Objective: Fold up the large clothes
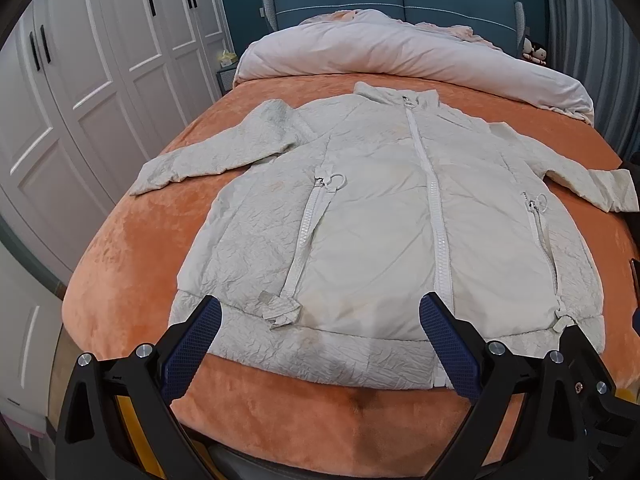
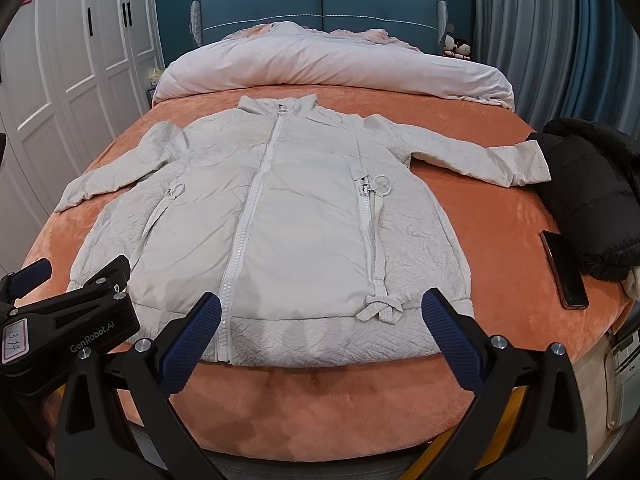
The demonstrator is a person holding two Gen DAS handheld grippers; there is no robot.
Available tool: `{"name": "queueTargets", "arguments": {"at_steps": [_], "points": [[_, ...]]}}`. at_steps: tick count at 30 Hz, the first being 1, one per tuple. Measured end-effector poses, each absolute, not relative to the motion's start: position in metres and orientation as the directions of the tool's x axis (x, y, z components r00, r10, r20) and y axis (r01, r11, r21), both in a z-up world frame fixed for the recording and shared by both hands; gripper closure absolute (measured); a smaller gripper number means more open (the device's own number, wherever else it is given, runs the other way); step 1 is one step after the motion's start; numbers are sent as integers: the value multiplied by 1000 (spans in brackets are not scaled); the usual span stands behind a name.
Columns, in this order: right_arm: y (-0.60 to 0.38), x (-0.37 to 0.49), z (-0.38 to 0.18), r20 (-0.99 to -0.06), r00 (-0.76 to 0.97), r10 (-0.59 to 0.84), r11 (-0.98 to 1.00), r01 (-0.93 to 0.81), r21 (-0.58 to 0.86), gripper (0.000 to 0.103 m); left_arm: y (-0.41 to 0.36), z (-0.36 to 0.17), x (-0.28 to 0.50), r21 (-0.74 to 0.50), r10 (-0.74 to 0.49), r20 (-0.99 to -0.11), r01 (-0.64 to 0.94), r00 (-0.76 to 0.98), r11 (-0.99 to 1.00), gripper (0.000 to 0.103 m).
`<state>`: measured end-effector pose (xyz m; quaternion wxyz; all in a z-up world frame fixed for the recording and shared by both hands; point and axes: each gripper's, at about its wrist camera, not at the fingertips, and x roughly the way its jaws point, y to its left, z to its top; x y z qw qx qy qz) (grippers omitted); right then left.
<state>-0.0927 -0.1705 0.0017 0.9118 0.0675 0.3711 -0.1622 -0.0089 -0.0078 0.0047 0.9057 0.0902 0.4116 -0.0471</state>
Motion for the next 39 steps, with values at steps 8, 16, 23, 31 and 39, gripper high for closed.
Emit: {"name": "queueTargets", "arguments": {"at_steps": [8, 16, 23, 31, 39], "points": [[-169, -93, 4, -699, 670, -249, 937, 348, -1, 5, -9, 5, -10, 125, -14, -755, 165, 656, 978, 7], [-170, -93, 4, -698, 671, -250, 937, 349, 0, 5, -11, 6, -9, 126, -14, -755, 165, 656, 978, 8], [-170, -93, 5, -698, 670, -250, 937, 349, -1, 5, -11, 6, -9, 125, -14, -755, 164, 656, 978, 8], [-171, -93, 3, -703, 665, -251, 935, 354, 0, 5, -13, 5, -8, 125, -13, -758, 165, 652, 978, 9], [-171, -93, 3, -704, 664, -252, 935, 355, 0, 5, -12, 5, -9, 123, -15, -758, 165, 652, 979, 9]]}}
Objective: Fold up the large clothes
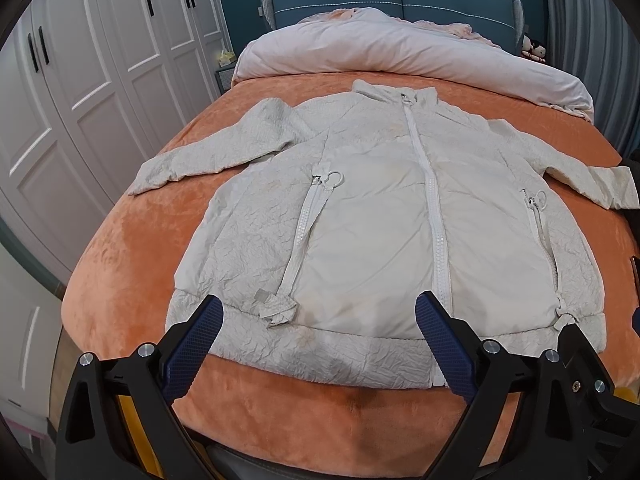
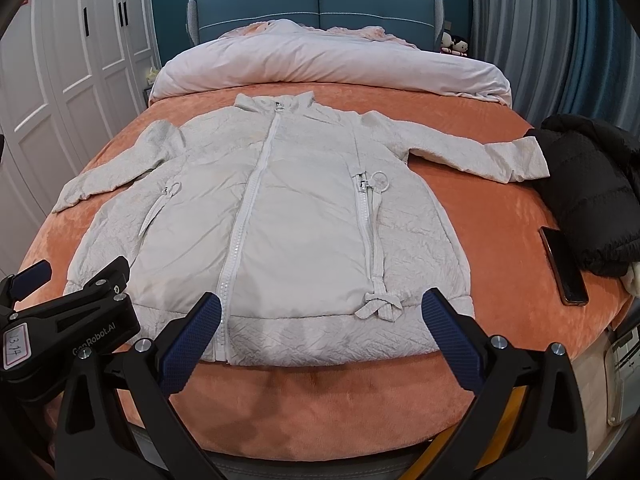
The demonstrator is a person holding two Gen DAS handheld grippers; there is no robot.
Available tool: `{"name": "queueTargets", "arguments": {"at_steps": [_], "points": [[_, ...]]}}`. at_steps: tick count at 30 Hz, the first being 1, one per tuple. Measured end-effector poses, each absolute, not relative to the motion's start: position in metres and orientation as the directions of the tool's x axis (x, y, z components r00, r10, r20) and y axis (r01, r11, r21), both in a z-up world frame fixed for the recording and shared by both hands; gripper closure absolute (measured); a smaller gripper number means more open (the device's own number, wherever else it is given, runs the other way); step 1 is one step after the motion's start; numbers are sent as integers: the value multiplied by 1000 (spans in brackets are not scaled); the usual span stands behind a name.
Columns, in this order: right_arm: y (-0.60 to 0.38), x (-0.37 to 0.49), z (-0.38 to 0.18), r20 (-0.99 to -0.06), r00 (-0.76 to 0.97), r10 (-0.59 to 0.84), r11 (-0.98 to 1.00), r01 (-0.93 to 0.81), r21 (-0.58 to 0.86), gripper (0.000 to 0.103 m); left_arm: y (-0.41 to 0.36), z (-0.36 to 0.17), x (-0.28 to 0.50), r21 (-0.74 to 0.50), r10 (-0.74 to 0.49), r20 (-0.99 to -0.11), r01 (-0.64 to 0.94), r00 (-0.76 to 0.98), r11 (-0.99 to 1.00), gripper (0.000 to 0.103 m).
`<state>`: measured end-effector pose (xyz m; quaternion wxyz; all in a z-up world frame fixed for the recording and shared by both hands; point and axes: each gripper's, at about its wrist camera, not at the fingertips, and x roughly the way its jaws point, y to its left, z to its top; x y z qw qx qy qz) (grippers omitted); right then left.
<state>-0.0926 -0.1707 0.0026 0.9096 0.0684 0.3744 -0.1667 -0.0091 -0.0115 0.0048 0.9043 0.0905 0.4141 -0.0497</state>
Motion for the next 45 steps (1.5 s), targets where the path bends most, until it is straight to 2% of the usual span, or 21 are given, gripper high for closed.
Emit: {"name": "queueTargets", "arguments": {"at_steps": [30, 34, 37, 40, 45], "points": [[-169, -91, -2, -711, 656, -255, 936, 352, -11, 5, -9, -1, -7, 129, -8, -763, 165, 646, 978, 10], [-176, -87, -9, -718, 652, -243, 943, 334, -16, 5, -5, -2, -2, 107, -28, -769, 172, 639, 979, 7], [-209, -83, -16, -722, 641, -261, 930, 366, -11, 5, 8, 0, 13, 86, -34, -764, 154, 644, 984, 6], [-273, -73, -21, -734, 623, -271, 891, 450, 53, 5, 21, 3, 37, 75, -21, -755, 118, 656, 990, 5], [-417, -40, -27, -740, 601, -302, 782, 600, 169, 5, 34, 4, 95, 55, 4, -754, 57, 657, 997, 5]]}}
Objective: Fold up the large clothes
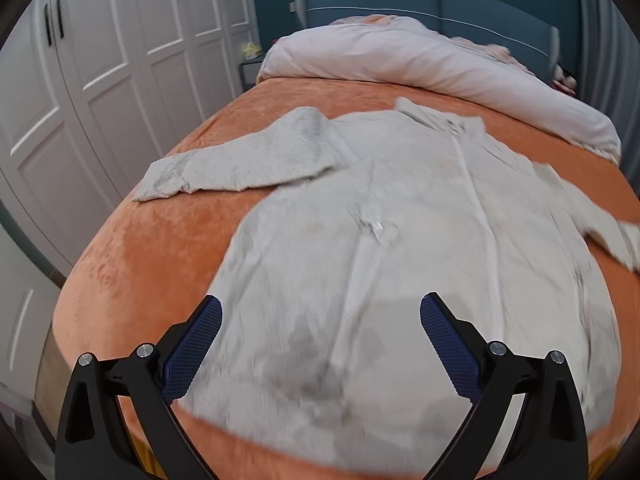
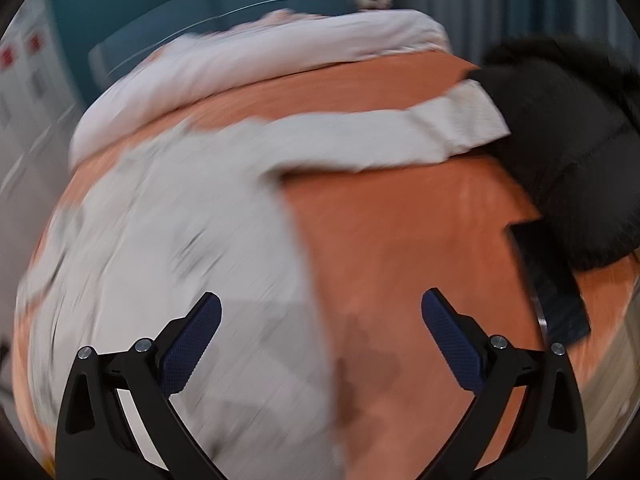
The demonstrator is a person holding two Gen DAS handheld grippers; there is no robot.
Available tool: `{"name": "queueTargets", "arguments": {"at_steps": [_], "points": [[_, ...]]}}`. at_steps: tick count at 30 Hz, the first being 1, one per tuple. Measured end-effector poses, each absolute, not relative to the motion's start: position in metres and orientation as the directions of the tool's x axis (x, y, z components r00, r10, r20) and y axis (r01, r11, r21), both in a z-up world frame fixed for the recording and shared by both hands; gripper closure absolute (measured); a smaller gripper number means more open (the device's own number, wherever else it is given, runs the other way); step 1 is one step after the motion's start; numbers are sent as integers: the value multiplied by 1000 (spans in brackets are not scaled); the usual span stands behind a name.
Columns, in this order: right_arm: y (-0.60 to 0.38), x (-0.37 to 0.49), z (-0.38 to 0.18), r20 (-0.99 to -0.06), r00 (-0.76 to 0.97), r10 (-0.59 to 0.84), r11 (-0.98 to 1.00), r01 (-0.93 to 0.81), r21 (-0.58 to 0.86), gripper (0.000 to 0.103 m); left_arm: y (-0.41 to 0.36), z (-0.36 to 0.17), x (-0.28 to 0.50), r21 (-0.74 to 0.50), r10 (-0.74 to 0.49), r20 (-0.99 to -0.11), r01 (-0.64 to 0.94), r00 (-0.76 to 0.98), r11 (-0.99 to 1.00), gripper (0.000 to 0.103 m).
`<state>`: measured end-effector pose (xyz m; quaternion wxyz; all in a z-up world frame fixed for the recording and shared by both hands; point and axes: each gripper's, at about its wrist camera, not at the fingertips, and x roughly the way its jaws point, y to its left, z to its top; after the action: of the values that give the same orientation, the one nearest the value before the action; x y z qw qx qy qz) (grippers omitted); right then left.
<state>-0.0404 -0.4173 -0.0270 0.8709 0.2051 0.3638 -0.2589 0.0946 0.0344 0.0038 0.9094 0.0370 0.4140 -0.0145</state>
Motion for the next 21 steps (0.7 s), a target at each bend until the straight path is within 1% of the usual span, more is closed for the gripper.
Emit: {"name": "queueTargets", "arguments": {"at_steps": [4, 6, 9, 11, 13, 14, 15, 16, 17, 18, 19, 20, 21], "points": [[-526, -11, -36, -731, 587, -348, 673, 699, 242, 5, 35, -2, 136, 37, 15, -751, 19, 660, 999, 5], [-581, 2, -48, -746, 571, -344, 580, 754, 309, 5, 31, -8, 155, 40, 22, -755, 12, 655, 999, 5], [-636, 12, -67, -756, 545, -362, 442, 814, 376, 5, 25, -21, 180, 44, 34, -773, 1, 634, 999, 5], [-664, 17, -83, -765, 524, -375, 365, 842, 398, 5, 21, -32, 195, 51, 42, -785, -3, 618, 999, 5], [-678, 23, -94, -776, 503, -380, 331, 857, 394, 5, 16, -42, 206, 54, 43, -794, 0, 606, 999, 5], [-684, 26, -98, -778, 496, -385, 322, 862, 391, 12, 13, -50, 213, 57, 44, -800, 3, 598, 998, 5], [-685, 33, -102, -778, 495, -386, 325, 863, 388, 24, 12, -54, 216, 61, 47, -804, 4, 593, 998, 5], [-687, 39, -103, -779, 505, -373, 334, 856, 395, 52, 10, -60, 221, 68, 51, -809, 7, 586, 998, 5], [-688, 49, -100, -769, 530, -357, 350, 840, 415, 67, 8, -65, 225, 75, 56, -813, 9, 580, 997, 5], [-686, 56, -92, -750, 544, -375, 364, 831, 421, 74, 7, -69, 228, 79, 59, -814, 10, 577, 997, 5], [-681, 64, -79, -722, 570, -392, 395, 813, 427, 93, 7, -70, 230, 78, 57, -814, 11, 577, 997, 5], [-673, 75, -64, -684, 615, -392, 448, 777, 441, 98, 7, -72, 232, 75, 55, -814, 11, 578, 997, 5], [-657, 92, -39, -629, 675, -385, 523, 721, 454, 98, 8, -72, 234, 69, 50, -812, 11, 582, 998, 5]]}}
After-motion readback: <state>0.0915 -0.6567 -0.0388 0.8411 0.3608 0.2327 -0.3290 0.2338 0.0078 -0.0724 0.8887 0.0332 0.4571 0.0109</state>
